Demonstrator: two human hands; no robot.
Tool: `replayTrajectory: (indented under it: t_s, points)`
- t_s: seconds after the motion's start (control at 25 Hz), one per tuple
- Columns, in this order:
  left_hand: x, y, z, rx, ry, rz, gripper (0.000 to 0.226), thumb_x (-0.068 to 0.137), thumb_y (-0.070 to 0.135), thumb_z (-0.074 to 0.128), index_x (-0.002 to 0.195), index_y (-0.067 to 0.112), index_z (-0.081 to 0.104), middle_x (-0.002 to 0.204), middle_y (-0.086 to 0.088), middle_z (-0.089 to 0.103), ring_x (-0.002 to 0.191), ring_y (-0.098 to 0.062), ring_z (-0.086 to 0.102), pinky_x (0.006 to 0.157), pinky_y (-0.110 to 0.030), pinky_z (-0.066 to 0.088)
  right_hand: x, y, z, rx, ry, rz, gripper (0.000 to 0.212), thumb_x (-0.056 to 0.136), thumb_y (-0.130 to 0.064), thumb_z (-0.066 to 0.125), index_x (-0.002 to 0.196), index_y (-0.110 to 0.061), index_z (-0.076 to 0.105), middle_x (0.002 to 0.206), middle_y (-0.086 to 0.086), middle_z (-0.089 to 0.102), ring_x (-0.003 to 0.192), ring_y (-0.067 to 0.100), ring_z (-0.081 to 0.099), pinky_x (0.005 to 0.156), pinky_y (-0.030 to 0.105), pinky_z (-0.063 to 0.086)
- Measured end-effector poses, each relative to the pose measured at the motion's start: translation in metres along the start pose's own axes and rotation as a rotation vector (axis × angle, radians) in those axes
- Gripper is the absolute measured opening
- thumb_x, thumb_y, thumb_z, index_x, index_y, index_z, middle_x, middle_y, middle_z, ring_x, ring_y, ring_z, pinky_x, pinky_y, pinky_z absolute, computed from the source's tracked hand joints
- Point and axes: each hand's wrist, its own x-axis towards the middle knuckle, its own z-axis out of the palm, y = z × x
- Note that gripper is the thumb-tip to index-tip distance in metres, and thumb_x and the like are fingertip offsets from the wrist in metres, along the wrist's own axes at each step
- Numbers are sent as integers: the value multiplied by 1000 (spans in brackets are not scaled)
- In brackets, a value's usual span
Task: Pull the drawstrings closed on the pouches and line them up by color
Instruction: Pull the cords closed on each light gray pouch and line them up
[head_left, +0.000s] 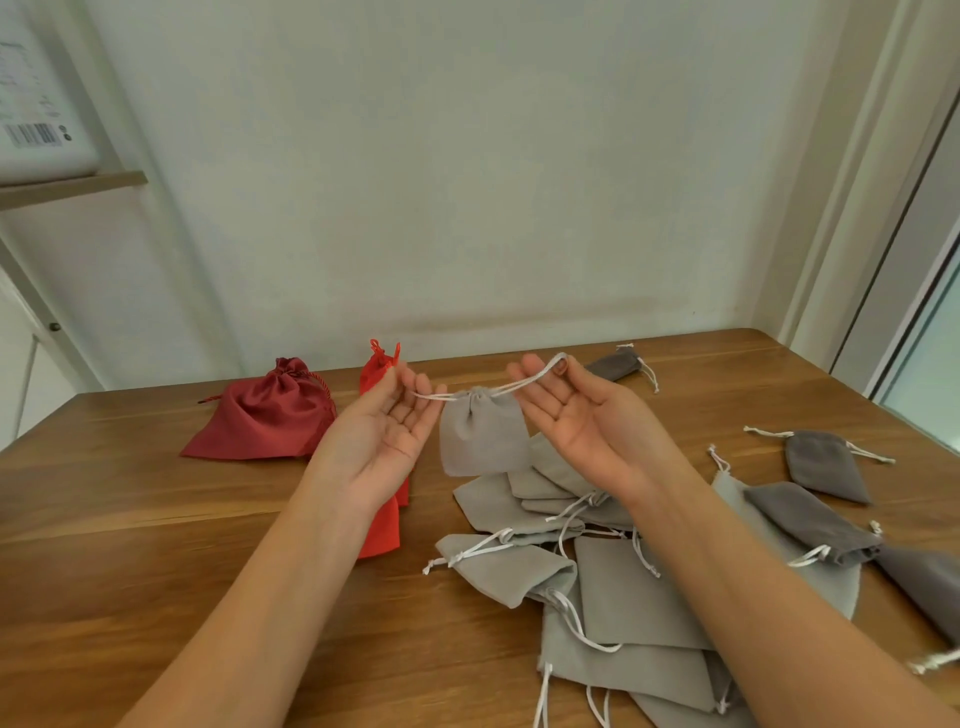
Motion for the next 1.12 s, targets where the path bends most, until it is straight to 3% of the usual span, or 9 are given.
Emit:
replayTrajectory:
  t_s: [0.08,0.2,0.32,0.44,0.52,0.72,0.84,0.96,1.12]
  points:
    - [-1,-5,2,72,-15,-12,18,95,3,46,102,2,62,74,-3,69,63,-8,68,62,-26,59,-1,6,3,-42,-33,8,28,95,-17,45,76,-8,64,67,6,65,68,20,69,81,35,56]
    - [-4,-9,4,166,-13,-12,18,92,0,49,107,3,60,82,-4,74,69,-5,68,58,-19,56,-3,9,6,-139,-114,-11,10,84,-10,54,85,-8,63,68,3,60,62,13,62,82,31,55]
    - [-7,-8,8,174,-2,-30,12,92,2,50,96,1,60,82,-6,75,75,-4,65,58,-18,56,-3,8,4,-191,-132,-40,22,81,1,53,97,-5,68,77,4,65,63,11,62,85,26,53]
    - [-13,-8,11,271,-29,-46,12,91,8,52,89,4,63,73,-2,72,51,0,60,54,-17,55,0,8,1,-206,-109,-84,31,81,1,53,108,-1,67,77,3,66,65,10,61,82,23,53]
    - [-16,-9,11,495,-57,8,14,90,12,55,90,5,67,64,3,67,45,0,53,51,-16,52,0,9,2,-260,-92,-123,36,80,-1,54,114,0,62,77,2,67,65,8,61,80,22,53]
    - [-22,-23,10,936,-112,164,18,89,10,60,79,8,74,54,0,57,43,-6,40,46,-18,42,-7,23,11,-640,-96,-295,23,85,0,59,105,-10,67,85,-2,73,81,7,66,78,19,53]
    - [-25,-28,12,1000,-181,194,31,89,8,60,62,15,73,58,-4,60,45,-8,40,49,-20,41,-10,26,13,-784,-79,-359,23,86,-1,62,106,-9,69,91,5,73,83,11,66,79,21,52]
    - [-26,-27,13,977,-256,191,22,87,6,60,69,7,72,64,-6,63,50,-9,43,55,-23,43,-12,23,15,-828,-63,-387,21,85,-1,63,103,-11,70,88,4,73,81,12,67,76,22,53]
    - [-29,-26,14,1022,-286,278,21,72,28,70,69,6,72,60,3,63,53,-6,46,56,-18,43,-12,22,16,-869,-20,-426,22,76,-11,72,96,-19,72,83,-5,70,80,9,63,78,25,53]
